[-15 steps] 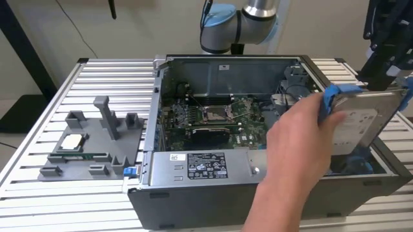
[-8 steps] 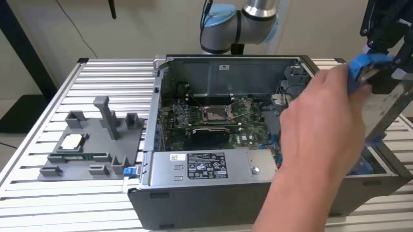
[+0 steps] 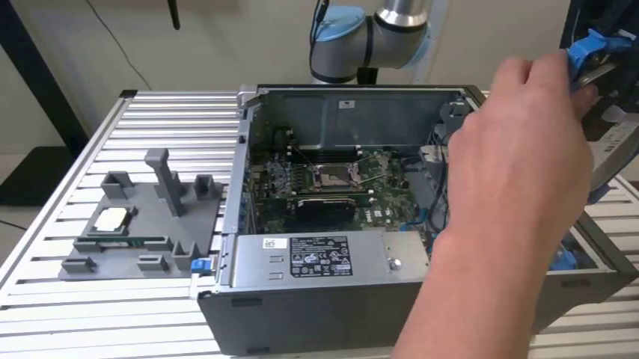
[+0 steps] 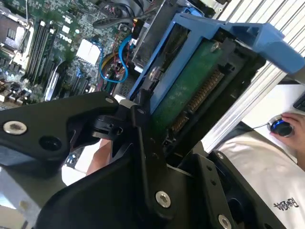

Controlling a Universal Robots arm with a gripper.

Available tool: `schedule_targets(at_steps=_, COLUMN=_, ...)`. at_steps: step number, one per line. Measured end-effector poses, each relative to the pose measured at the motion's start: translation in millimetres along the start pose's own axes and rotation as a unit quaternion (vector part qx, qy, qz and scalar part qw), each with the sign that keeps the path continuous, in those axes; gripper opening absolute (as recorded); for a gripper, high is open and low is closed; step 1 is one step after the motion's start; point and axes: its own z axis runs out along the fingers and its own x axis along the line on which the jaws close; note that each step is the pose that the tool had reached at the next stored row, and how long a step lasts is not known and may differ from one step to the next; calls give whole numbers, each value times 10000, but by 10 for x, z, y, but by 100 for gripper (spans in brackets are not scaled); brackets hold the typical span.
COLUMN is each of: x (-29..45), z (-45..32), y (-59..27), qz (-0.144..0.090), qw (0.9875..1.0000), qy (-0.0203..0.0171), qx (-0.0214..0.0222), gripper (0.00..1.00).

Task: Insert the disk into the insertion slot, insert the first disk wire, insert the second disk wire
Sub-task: 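Insert the second disk wire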

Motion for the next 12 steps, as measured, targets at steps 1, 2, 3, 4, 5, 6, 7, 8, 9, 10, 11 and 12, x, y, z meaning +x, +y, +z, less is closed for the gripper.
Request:
schedule_targets(at_steps=1, x=0, z=0, y=0, qz=0, qw=10000, qy=0, qx=0, gripper=33)
schedule_targets(at_steps=2, x=0, z=0, y=0, qz=0, qw=10000, qy=0, qx=0, gripper=33)
schedule_targets(at_steps=3, x=0, z=1, y=0, qz=0, qw=10000, qy=-1, qx=0, gripper=33)
schedule_targets(at_steps=4, x=0, z=1, y=0, qz=0, qw=10000, qy=-1, qx=0, gripper=33)
schedule_targets(at_steps=5, x=0, z=1, y=0, qz=0, qw=10000, qy=-1, qx=0, gripper=33)
schedule_targets(at_steps=6, x=0, z=1, y=0, qz=0, qw=10000, qy=-1, qx=0, gripper=33)
schedule_targets(at_steps=7, x=0, z=1, y=0, qz=0, qw=10000, qy=-1, qx=0, gripper=33)
schedule_targets(at_steps=8, x=0, z=0, y=0, qz=0, qw=10000, qy=0, qx=0, gripper=33)
schedule_targets(at_steps=9, x=0, z=1, y=0, qz=0, qw=10000, qy=-1, qx=0, gripper=33)
schedule_targets(at_steps=10, x=0, z=0, y=0, qz=0, qw=10000, qy=0, qx=0, gripper=33)
schedule_targets(at_steps=11, x=0, z=0, y=0, qz=0, qw=10000, qy=0, qx=0, gripper=33)
schedule_targets(at_steps=12, x=0, z=0, y=0, qz=0, qw=10000, qy=0, qx=0, gripper=33)
